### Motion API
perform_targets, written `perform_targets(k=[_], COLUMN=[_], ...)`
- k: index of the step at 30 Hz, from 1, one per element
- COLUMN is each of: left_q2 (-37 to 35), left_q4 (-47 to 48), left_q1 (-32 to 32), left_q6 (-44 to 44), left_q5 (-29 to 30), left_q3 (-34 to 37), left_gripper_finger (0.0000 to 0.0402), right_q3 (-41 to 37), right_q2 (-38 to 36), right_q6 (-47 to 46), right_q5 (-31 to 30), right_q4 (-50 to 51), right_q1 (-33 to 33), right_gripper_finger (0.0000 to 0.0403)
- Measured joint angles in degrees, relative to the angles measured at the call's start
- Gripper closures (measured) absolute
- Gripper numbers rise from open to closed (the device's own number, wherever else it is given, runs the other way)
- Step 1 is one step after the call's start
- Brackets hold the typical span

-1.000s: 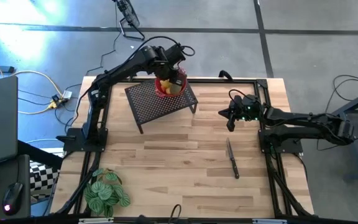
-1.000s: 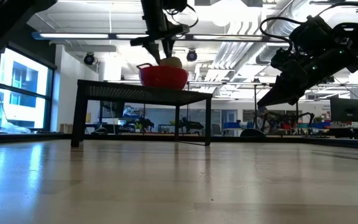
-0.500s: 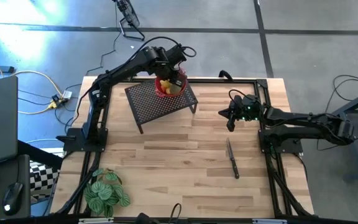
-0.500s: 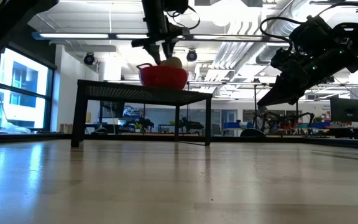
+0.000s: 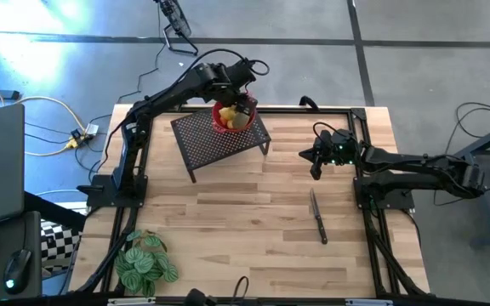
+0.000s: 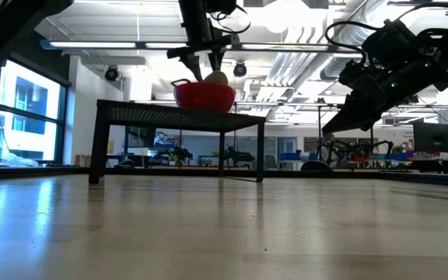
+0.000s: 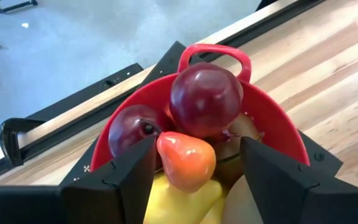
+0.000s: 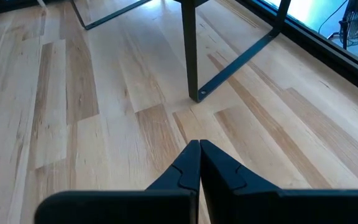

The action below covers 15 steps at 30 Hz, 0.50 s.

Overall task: Pick & Place Fruit
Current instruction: Put the knife on the shelf

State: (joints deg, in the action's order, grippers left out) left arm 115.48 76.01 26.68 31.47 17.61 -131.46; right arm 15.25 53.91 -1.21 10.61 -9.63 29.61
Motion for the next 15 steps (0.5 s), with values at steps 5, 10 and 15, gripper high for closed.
perform_targets(k=[5,10,15], left_q2=[0.00,-1.59,-3.19], left_q4=[0.29,-1.55,-1.17], left_q1=[0.00,-0.04,-0.45], left_q6=[-0.16,-2.49,-3.16], left_q5=[0.00,0.10,0.55], left_q3=[-1.86,-2.99,-3.32], left_gripper_finger=[0.0174,0.0174,0.0198], right_q3=[0.00,0.00,0.00], right_q2=[0.00,0.00,0.00], right_q6=[0.00,0.00,0.00], right_q5=[0.00,0.01,0.00], right_q4=[0.00,0.00,0.00], right_q1=[0.02,0.01,0.02], right_gripper_finger=[0.0401,0.0400,0.0400])
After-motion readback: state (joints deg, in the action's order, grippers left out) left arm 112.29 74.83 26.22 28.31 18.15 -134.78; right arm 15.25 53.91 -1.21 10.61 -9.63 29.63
